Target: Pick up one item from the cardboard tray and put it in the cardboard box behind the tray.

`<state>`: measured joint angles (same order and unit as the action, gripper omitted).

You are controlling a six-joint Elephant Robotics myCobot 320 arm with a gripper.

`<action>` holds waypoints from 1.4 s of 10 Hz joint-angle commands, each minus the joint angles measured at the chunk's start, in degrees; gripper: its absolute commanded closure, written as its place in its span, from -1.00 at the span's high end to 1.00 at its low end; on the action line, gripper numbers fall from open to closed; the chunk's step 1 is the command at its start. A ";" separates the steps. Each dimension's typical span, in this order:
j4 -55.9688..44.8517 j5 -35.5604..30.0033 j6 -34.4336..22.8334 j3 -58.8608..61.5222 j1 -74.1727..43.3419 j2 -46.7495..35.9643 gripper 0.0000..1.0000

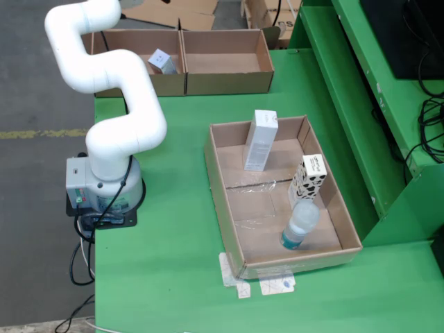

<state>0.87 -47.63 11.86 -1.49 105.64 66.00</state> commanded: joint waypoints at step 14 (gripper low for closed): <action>-75.62 -3.68 65.06 1.49 8.94 -39.19 1.00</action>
<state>-22.93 -50.18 36.03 -1.49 115.57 32.43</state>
